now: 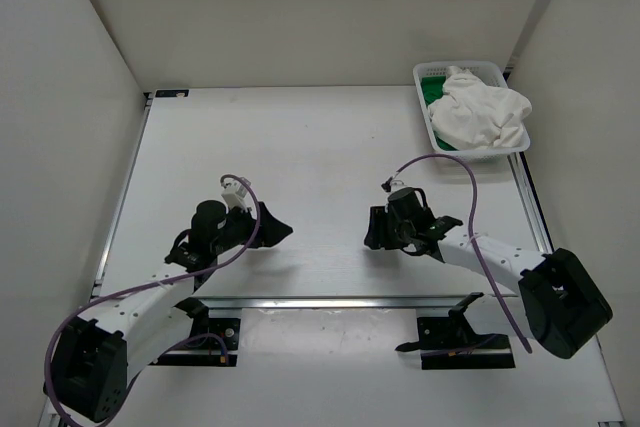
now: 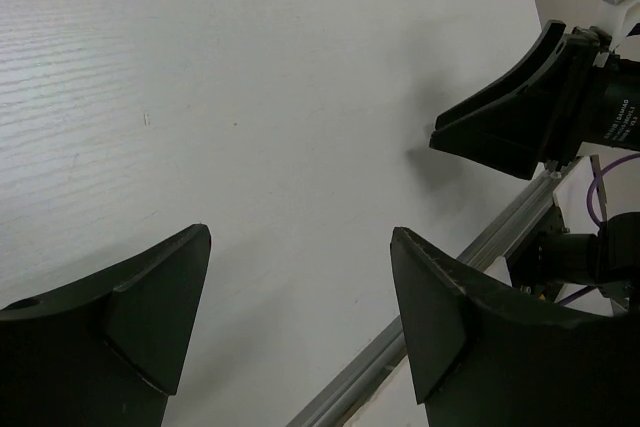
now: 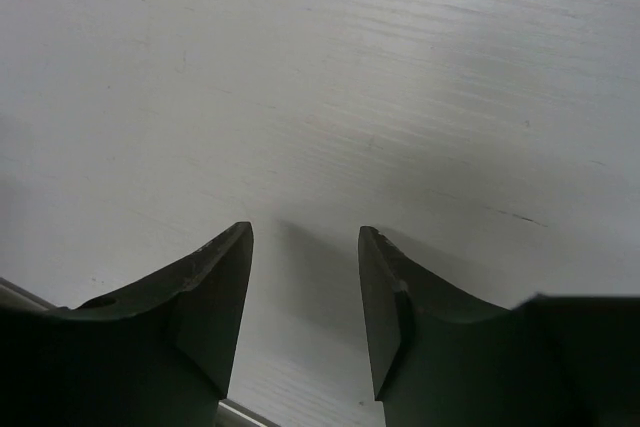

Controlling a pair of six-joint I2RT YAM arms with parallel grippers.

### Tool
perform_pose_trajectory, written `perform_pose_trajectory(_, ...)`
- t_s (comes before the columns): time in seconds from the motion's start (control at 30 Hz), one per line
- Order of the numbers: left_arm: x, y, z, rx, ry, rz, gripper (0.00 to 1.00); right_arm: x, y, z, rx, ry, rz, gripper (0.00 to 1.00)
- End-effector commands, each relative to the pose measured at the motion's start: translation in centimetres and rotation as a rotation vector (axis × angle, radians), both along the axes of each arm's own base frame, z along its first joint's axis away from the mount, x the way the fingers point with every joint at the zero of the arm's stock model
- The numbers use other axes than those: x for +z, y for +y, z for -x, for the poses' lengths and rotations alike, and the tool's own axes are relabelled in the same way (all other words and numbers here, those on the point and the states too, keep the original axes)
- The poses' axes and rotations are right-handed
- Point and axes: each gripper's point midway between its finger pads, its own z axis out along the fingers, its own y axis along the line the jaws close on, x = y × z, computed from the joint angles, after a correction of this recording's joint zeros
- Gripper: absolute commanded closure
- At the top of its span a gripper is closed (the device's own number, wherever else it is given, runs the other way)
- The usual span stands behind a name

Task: Fold and stack the t-shirts
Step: Grab crumpled tshirt from bin with the right arm

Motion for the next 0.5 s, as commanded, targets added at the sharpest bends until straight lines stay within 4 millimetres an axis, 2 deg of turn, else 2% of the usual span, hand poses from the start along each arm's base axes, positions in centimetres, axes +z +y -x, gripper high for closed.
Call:
perform_pose_trajectory(0.0, 0.2, -0.3, 0.7, -0.037, -0.014, 0.005, 0.16, 2.0, 1.3, -1.2, 0.007, -0.066, -0.036, 0.57)
perform_pose_trajectory(0.07, 1.2, -0.1, 0.7, -0.036, -0.071, 0.037, 0.14, 3.0, 2.1, -1.5, 0.033, -0.084, -0.076, 0.69)
perform_pose_trajectory(0.1, 1.1, -0.1, 0.9, -0.034, -0.070, 0.038, 0.16, 3.6, 2.6, -1.9, 0.053, -0.100, -0.081, 0.71)
perform_pose_trajectory(0.13, 1.9, -0.2, 0.8, -0.032, -0.112, 0.041, 0.16, 3.9, 2.9, -2.0, 0.070, -0.087, -0.080, 0.83)
perform_pose_trajectory(0.17, 1.7, -0.1, 0.8, -0.024, -0.109, 0.033, 0.15, 4.3, 3.1, -2.4, 0.066, -0.092, -0.091, 0.89)
perform_pose_trajectory(0.2, 2.0, -0.1, 0.8, -0.023, -0.114, 0.030, 0.19, 4.9, 3.5, -3.2, 0.065, -0.109, -0.091, 0.95)
perform_pose_trajectory(0.23, 1.6, 0.1, 0.7, -0.022, -0.108, 0.021, 0.26, 5.0, 3.8, -3.5, 0.072, -0.112, -0.083, 1.00)
perform_pose_trajectory(0.27, 1.6, 0.0, 0.7, -0.018, -0.104, 0.031, 0.46, 5.3, 3.9, -4.0, 0.068, -0.125, -0.070, 1.00)
perform_pose_trajectory(0.3, 1.5, 0.0, 0.8, -0.025, -0.109, 0.042, 0.55, 6.1, 4.0, -5.0, 0.056, -0.145, -0.051, 1.00)
perform_pose_trajectory(0.33, 1.3, 0.0, 0.8, -0.017, -0.101, 0.051, 0.59, 6.9, 4.4, -6.0, 0.057, -0.159, -0.050, 1.00)
perform_pose_trajectory(0.37, 1.4, -0.3, 0.8, -0.027, -0.100, 0.044, 0.67, 6.9, 4.5, -6.5, 0.053, -0.157, -0.036, 1.00)
perform_pose_trajectory(0.4, 1.0, -0.4, 0.7, -0.022, -0.083, 0.036, 0.75, 7.8, 4.3, -7.7, 0.034, -0.175, -0.037, 1.00)
perform_pose_trajectory(0.43, 1.1, -0.6, 0.8, -0.030, -0.083, 0.040, 0.79, 9.0, 4.6, -8.9, 0.027, -0.197, -0.036, 1.00)
perform_pose_trajectory(0.47, 1.3, -0.8, 0.6, -0.026, -0.077, 0.047, 0.86, 8.7, 3.7, -9.8, -0.006, -0.179, -0.015, 1.00)
